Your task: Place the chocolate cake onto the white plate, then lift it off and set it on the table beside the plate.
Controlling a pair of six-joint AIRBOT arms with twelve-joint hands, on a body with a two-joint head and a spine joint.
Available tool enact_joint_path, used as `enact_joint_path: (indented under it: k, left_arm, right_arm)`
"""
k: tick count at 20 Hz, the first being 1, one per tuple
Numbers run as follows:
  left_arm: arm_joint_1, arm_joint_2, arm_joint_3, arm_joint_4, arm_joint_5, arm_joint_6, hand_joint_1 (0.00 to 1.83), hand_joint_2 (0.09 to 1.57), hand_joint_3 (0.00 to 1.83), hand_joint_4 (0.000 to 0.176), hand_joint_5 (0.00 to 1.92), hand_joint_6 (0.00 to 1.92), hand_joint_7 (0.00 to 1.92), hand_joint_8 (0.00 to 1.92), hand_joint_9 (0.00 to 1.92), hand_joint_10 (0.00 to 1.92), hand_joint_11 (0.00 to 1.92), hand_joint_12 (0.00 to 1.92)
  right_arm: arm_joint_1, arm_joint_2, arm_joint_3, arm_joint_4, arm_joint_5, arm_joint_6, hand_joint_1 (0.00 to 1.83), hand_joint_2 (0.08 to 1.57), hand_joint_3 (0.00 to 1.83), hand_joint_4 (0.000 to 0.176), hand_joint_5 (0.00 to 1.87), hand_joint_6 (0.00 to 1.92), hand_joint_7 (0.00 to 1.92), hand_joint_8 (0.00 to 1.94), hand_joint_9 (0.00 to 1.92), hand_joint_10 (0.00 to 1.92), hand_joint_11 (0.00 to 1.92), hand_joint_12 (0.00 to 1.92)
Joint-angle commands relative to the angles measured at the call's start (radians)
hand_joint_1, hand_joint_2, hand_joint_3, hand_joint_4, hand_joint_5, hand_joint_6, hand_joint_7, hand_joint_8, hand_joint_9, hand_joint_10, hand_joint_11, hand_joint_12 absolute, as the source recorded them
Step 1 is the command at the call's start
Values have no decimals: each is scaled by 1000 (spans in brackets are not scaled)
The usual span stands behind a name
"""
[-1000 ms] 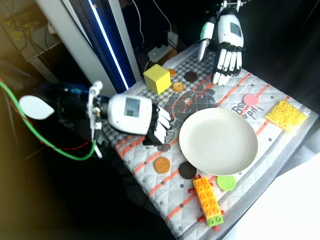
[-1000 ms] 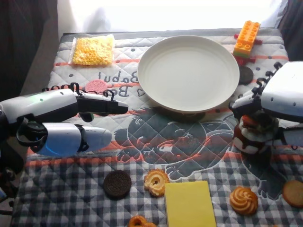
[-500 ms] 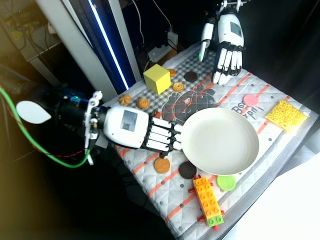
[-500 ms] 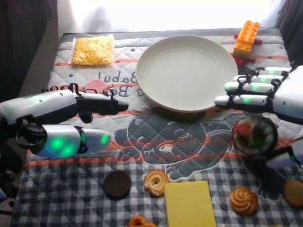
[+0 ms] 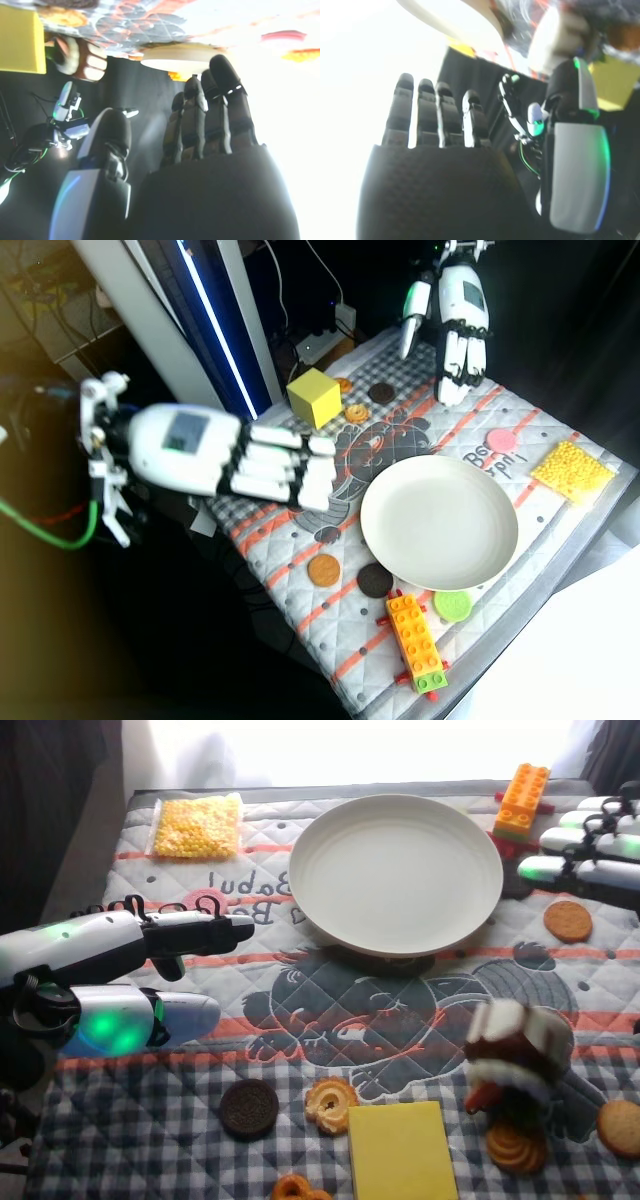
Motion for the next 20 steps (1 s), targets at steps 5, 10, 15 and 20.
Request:
enact_joint_path:
  k: [5,10,15,20]
  left_arm:
    - [-6,10,0,-17,-116,-5,340,1385,0,4,193,2,252,0,90,487,0,1413]
    - [-3,14,-3,-21,-122,-5,452,1393,0,12,193,4,251,0,112,447,0,1450]
    - [20,45,-21,-40,-176,-5,536,1416,0,0,175,3,232,2,122,395,0,1348]
    - [34,71,-35,-48,-221,-5,445,1389,0,0,122,0,94,0,74,114,0,780]
  right_arm:
    - [-10,11,0,65,155,-11,696,964,0,44,0,0,0,0,0,0,1,0]
    - [-13,7,-1,68,166,-12,687,976,2,54,0,0,0,0,0,0,0,0]
    - [-14,23,-11,71,198,-12,729,994,8,64,0,0,0,0,0,0,0,0]
    - [-14,23,-14,81,206,-26,725,993,5,55,0,0,0,0,0,0,0,0]
